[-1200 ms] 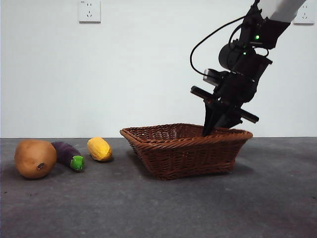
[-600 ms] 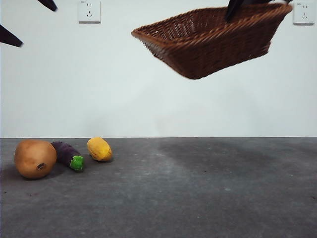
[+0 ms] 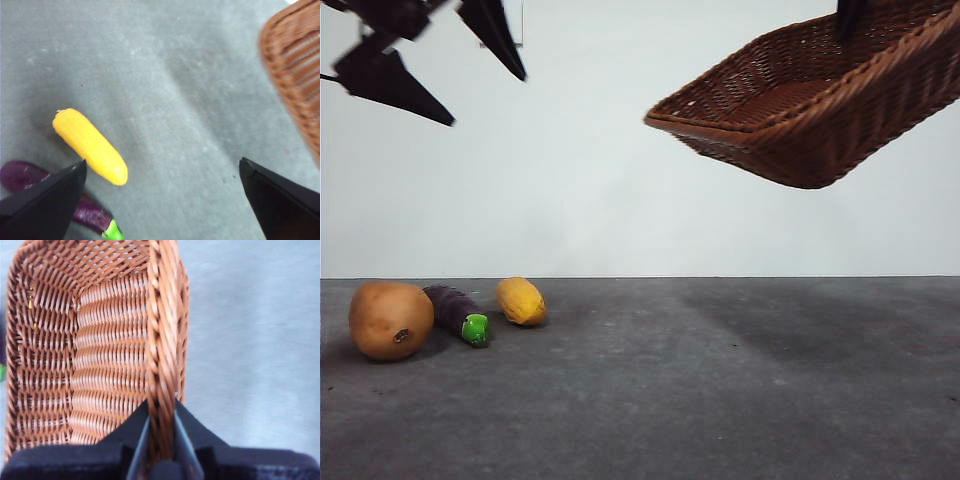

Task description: Help me put the vegetables on the table into the basket

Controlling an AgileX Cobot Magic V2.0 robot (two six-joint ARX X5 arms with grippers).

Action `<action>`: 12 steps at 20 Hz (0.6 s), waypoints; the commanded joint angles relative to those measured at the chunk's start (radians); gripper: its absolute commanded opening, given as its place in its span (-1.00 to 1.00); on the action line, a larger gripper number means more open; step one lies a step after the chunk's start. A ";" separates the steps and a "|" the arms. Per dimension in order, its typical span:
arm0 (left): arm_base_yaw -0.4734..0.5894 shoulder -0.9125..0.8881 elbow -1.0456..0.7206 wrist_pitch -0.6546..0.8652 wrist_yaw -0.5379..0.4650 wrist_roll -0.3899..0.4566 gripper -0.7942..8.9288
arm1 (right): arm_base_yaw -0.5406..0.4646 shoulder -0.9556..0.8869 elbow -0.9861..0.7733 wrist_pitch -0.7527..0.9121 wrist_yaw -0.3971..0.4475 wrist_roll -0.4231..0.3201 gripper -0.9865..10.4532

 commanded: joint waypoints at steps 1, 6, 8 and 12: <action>-0.025 0.105 0.070 -0.035 -0.055 -0.003 0.54 | 0.001 -0.026 -0.001 0.017 0.037 0.001 -0.85; -0.037 0.343 0.253 -0.123 -0.157 -0.040 0.54 | 0.001 -0.036 -0.001 0.019 0.040 -0.008 -0.85; -0.037 0.419 0.325 -0.180 -0.193 -0.052 0.54 | 0.001 -0.036 -0.001 0.021 0.039 -0.012 -0.85; -0.036 0.546 0.437 -0.220 -0.209 -0.105 0.54 | 0.001 -0.036 -0.001 0.021 0.039 -0.029 -0.85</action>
